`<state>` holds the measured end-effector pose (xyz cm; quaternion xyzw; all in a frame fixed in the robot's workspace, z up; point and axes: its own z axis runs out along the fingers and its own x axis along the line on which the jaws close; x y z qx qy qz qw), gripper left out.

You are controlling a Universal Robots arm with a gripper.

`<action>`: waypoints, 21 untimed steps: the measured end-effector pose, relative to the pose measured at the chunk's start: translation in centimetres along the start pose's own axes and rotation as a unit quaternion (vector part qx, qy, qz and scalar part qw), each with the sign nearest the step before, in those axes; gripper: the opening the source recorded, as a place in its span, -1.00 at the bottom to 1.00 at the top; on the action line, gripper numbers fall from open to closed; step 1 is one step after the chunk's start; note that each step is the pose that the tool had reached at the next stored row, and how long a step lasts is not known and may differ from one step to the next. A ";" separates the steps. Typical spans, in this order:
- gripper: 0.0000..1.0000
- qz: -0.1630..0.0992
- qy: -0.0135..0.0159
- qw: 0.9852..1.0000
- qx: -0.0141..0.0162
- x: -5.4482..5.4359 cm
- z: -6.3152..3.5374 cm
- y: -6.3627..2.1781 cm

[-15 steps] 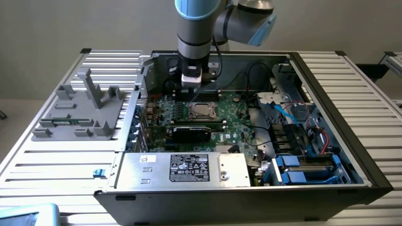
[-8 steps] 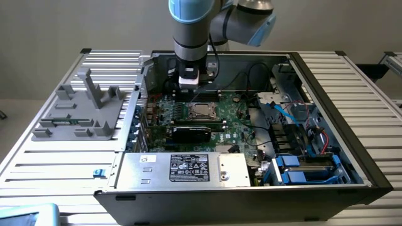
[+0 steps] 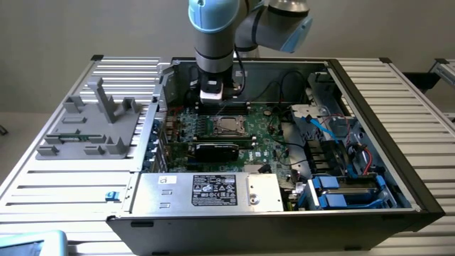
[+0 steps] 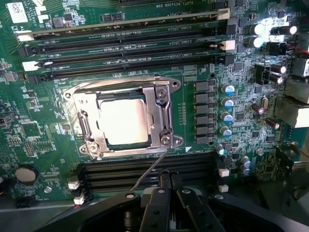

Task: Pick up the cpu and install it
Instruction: 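Install the first cpu locking lever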

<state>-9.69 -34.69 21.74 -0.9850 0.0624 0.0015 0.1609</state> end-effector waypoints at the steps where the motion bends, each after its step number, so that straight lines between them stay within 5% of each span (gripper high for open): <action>1: -0.76 0.002 0.001 1.000 0.000 0.0 0.16 0.06; 12: -0.76 0.013 0.005 1.000 0.002 -0.2 1.06 0.39; 15: -0.76 0.011 0.011 1.000 0.002 -0.2 1.08 0.39; 21: -0.76 0.011 0.011 1.000 0.003 -0.2 1.11 0.44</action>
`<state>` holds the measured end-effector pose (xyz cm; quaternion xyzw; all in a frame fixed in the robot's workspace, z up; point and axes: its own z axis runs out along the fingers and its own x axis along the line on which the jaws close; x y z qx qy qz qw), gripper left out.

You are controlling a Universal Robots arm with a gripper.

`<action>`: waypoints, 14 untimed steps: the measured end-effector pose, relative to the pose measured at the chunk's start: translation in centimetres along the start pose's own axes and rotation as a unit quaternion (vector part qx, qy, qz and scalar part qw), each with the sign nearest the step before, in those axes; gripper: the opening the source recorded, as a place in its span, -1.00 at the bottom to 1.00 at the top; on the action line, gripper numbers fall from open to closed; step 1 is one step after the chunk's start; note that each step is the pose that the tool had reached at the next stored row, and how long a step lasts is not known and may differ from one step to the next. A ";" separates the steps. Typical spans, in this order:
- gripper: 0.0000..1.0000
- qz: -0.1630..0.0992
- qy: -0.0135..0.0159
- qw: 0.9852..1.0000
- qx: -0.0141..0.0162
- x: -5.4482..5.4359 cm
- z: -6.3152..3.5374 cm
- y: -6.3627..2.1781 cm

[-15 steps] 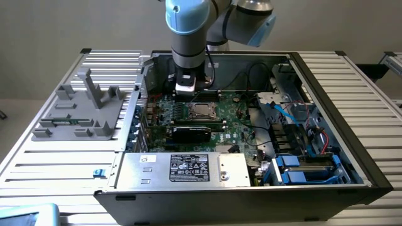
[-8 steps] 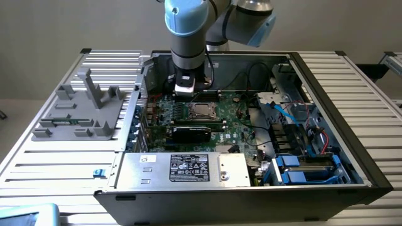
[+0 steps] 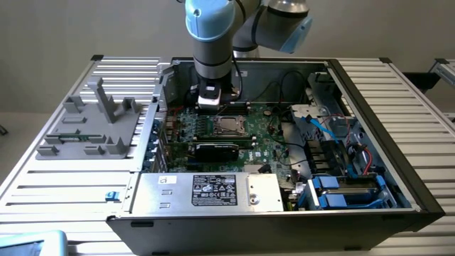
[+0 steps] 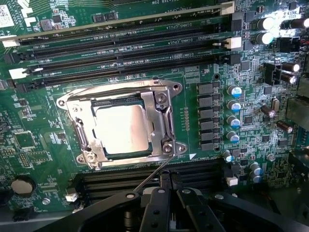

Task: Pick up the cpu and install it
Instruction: 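Install the first cpu locking lever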

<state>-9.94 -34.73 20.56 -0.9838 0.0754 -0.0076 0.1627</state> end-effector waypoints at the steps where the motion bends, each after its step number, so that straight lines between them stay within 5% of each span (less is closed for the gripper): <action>1: -0.76 0.000 0.000 1.000 0.000 0.0 -0.01 0.03; 14: -0.76 0.004 0.002 1.000 0.000 0.0 0.14 0.16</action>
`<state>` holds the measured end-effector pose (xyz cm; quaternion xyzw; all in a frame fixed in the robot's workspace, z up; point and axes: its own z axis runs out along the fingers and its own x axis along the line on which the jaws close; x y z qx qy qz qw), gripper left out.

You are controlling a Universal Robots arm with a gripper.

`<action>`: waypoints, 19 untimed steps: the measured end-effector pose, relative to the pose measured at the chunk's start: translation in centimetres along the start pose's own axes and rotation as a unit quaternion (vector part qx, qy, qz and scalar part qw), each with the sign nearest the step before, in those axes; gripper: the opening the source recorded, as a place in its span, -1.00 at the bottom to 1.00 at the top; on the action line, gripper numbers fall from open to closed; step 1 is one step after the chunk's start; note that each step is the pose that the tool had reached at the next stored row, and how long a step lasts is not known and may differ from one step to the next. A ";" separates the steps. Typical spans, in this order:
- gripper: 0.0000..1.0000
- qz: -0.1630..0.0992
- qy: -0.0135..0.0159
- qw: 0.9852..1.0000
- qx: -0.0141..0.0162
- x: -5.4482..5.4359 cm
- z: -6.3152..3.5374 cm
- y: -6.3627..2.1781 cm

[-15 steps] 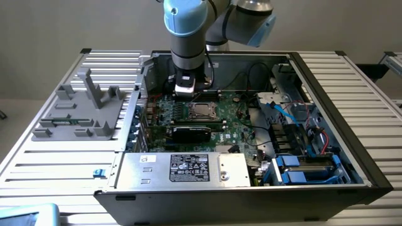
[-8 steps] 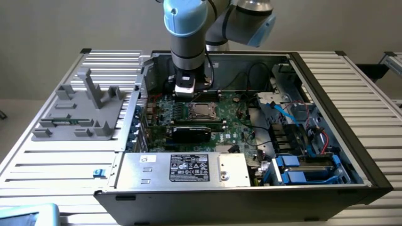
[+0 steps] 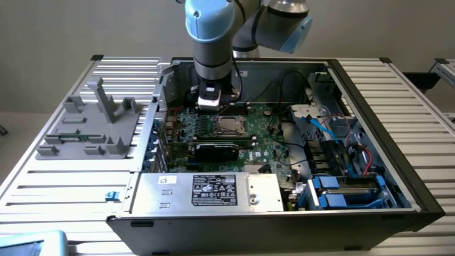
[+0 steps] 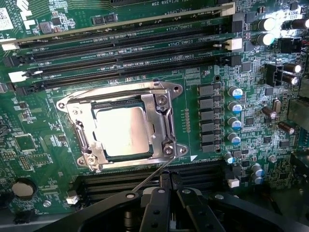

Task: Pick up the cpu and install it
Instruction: 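Install the first cpu locking lever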

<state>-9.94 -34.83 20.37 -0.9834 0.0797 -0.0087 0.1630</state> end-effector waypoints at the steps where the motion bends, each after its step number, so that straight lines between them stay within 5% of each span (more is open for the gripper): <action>1: -0.76 0.000 0.000 1.000 0.000 0.0 0.03 0.01; 19: -0.76 0.009 0.004 1.000 0.002 0.1 0.31 0.01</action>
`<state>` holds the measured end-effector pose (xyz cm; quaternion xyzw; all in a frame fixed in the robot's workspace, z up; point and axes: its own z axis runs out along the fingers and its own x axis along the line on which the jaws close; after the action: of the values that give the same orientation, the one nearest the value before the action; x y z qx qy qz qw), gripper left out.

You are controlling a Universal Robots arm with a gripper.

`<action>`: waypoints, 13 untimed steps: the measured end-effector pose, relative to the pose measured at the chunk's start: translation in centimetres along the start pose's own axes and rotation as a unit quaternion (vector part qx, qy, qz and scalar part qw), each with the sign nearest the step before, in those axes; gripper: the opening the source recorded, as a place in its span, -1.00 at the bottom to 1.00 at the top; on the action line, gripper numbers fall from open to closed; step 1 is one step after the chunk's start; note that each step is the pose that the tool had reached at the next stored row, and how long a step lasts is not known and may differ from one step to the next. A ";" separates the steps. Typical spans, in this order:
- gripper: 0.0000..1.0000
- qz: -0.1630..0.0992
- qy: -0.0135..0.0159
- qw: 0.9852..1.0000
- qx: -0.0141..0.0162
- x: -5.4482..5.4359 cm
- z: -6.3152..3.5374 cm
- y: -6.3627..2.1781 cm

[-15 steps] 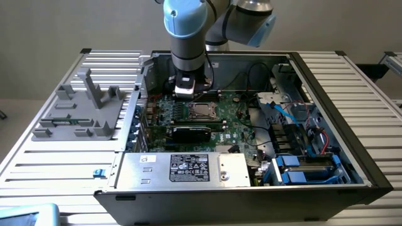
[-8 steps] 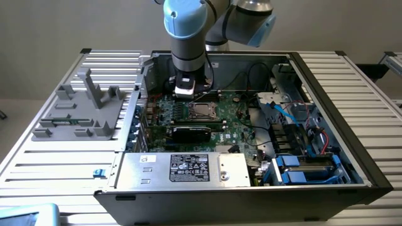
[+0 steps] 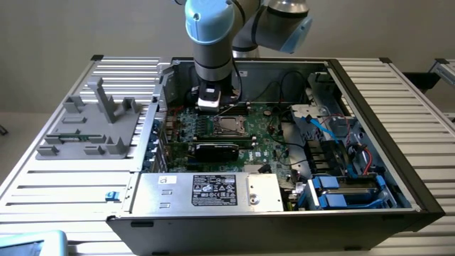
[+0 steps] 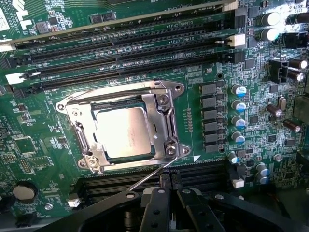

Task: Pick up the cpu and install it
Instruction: 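Install the first cpu locking lever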

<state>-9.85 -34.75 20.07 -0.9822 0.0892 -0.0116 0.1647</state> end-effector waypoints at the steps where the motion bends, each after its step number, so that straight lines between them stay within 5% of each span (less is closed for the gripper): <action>1: -0.76 0.001 0.000 1.000 0.000 0.0 0.00 0.00; 13: -0.76 0.005 0.002 1.000 0.000 0.1 -0.40 0.07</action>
<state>-9.81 -34.96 20.42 -0.9817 0.0946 -0.0125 0.1650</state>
